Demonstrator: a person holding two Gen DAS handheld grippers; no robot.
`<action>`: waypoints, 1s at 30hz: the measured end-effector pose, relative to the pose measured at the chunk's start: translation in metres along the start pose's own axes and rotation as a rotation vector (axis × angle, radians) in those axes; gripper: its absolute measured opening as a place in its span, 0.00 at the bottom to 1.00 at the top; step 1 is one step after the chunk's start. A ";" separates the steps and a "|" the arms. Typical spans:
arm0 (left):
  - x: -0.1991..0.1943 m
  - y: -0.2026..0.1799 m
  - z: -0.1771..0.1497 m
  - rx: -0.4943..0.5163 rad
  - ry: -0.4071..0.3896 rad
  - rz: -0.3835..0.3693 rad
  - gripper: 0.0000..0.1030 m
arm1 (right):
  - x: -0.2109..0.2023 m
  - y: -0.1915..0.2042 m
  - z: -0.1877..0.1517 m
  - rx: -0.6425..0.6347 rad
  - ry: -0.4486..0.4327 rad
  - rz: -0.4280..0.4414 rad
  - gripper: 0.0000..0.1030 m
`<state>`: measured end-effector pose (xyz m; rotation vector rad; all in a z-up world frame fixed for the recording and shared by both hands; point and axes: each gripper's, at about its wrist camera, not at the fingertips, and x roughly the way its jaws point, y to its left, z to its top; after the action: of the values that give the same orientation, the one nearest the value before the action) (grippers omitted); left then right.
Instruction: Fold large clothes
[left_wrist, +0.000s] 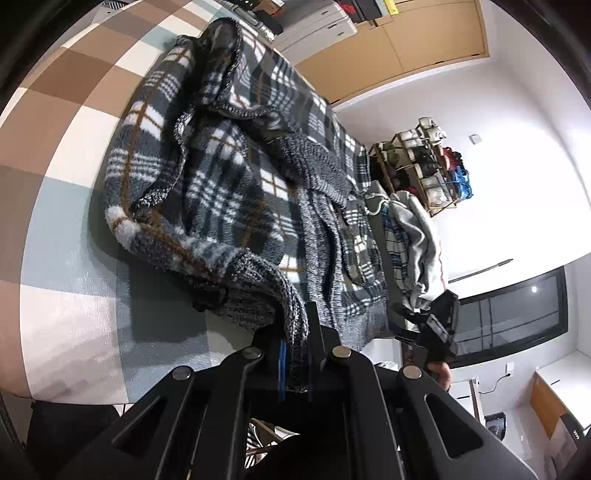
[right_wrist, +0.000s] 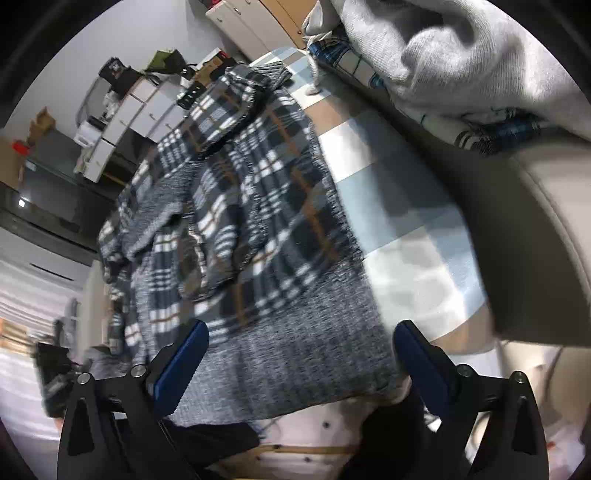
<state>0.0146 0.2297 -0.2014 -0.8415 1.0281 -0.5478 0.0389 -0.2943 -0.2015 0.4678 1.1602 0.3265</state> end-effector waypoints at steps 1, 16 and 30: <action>0.001 -0.001 0.000 0.006 0.003 0.017 0.03 | 0.001 0.000 -0.002 0.013 0.017 0.061 0.94; 0.002 0.009 -0.003 -0.002 0.029 0.094 0.03 | 0.009 0.022 -0.004 -0.068 0.004 0.040 0.87; 0.005 0.015 -0.010 -0.025 0.058 0.173 0.68 | 0.010 0.014 -0.005 -0.053 -0.017 0.106 0.14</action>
<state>0.0079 0.2315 -0.2187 -0.7536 1.1503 -0.4150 0.0380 -0.2764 -0.2035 0.4857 1.1102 0.4433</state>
